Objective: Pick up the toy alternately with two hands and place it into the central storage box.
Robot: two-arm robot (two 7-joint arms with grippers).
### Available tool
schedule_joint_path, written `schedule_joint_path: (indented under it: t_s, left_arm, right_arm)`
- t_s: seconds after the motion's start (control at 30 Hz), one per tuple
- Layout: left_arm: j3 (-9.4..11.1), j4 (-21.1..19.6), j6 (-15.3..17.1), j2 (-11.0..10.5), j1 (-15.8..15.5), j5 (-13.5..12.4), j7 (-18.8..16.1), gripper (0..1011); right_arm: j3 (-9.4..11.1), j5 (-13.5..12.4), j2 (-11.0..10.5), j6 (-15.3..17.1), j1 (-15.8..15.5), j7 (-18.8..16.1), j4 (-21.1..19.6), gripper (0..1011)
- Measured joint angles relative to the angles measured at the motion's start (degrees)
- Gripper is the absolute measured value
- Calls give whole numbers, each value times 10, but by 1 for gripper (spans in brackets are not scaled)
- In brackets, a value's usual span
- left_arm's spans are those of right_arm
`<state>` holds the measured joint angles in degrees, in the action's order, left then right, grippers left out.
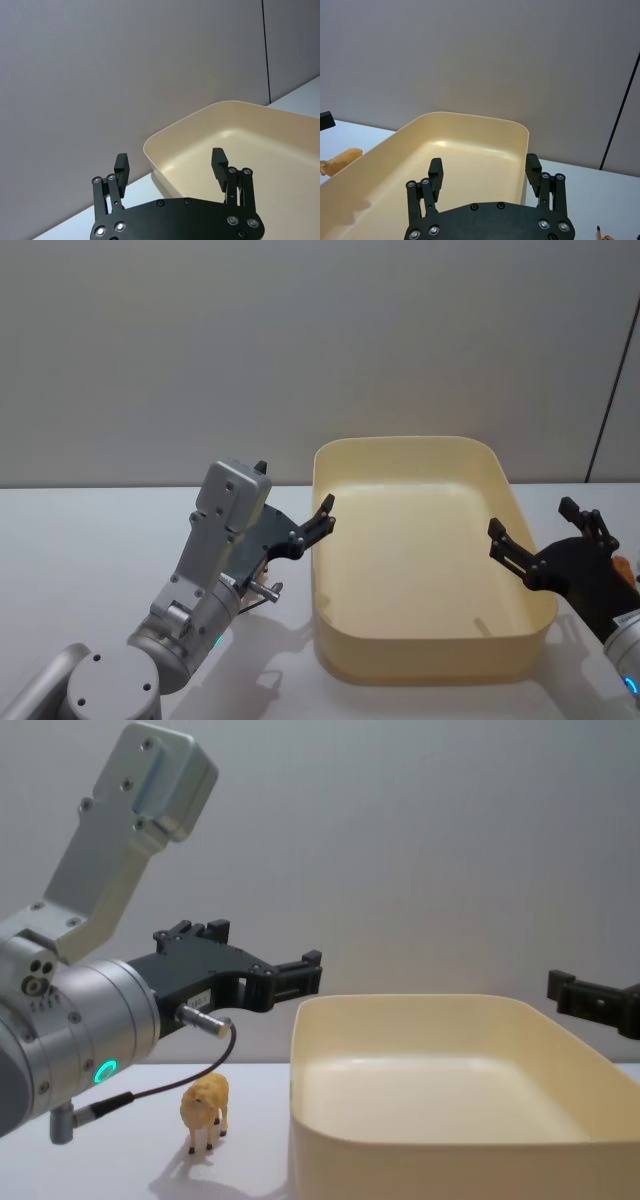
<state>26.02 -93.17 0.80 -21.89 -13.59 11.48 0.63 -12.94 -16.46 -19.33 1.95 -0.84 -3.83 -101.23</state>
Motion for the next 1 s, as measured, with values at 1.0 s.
schedule_joint_path:
  t_s: [1.0]
  left_arm:
    - [0, 0, 0, 0, 0, 0, 0, 1001]
  right_arm:
    - [0, 0, 0, 0, 0, 0, 0, 1001]
